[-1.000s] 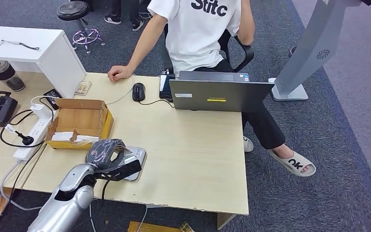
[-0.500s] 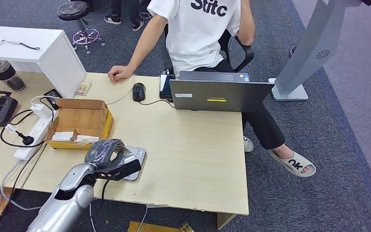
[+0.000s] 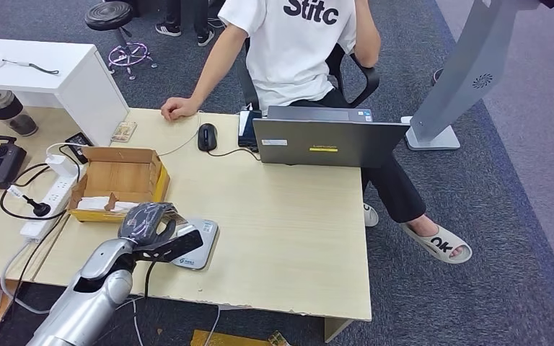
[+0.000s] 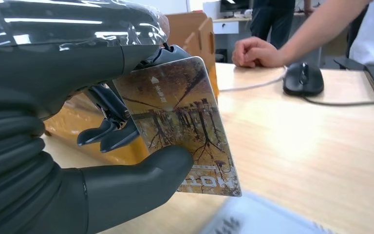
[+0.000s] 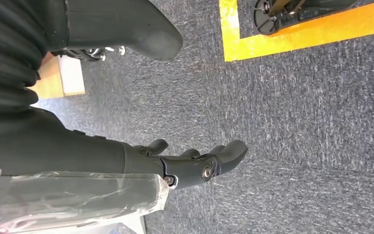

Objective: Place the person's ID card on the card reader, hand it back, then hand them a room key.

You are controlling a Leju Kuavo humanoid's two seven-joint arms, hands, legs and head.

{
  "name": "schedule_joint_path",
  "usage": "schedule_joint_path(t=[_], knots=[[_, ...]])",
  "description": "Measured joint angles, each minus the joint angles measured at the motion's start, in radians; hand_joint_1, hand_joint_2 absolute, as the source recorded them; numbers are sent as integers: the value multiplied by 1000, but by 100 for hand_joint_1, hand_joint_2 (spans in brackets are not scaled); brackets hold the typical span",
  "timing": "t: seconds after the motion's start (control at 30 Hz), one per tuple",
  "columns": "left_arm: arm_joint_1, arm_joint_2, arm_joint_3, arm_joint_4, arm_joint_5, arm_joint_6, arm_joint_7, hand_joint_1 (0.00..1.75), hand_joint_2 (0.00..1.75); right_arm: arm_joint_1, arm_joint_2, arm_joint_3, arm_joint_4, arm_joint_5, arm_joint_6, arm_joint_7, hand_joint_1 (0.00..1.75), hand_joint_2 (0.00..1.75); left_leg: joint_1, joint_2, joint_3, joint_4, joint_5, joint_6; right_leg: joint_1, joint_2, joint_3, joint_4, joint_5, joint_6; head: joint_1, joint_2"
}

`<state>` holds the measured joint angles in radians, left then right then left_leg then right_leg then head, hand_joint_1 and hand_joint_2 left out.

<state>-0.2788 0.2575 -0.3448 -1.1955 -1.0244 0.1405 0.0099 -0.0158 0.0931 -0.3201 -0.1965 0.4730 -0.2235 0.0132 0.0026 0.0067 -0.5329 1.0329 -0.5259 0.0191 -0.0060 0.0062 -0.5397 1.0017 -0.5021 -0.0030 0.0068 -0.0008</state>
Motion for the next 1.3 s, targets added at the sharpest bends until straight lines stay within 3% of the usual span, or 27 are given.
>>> schedule_joint_path(t=[0.2,0.57,0.83,1.3], knots=[[-35,37,28,-3,17,4,5,175,175,0,0,-11,0,0,-7,-8,0,175,0,0,0,0,0,0,0,0,0,0,0,0,0,0],[-72,64,53,-24,19,2,8,175,175,-1,0,-16,0,12,-9,-2,0,175,0,0,0,0,0,0,0,0,0,0,0,0,0,0],[-234,77,61,-60,33,-24,23,175,175,-2,0,-16,0,52,-25,17,0,175,0,-1,-1,0,1,0,0,-2,0,1,1,-1,0,0],[-435,116,61,-71,49,-36,47,175,175,-5,-2,-16,0,72,-28,13,0,175,0,-1,-1,0,1,0,0,-2,-1,1,1,-1,0,0]])
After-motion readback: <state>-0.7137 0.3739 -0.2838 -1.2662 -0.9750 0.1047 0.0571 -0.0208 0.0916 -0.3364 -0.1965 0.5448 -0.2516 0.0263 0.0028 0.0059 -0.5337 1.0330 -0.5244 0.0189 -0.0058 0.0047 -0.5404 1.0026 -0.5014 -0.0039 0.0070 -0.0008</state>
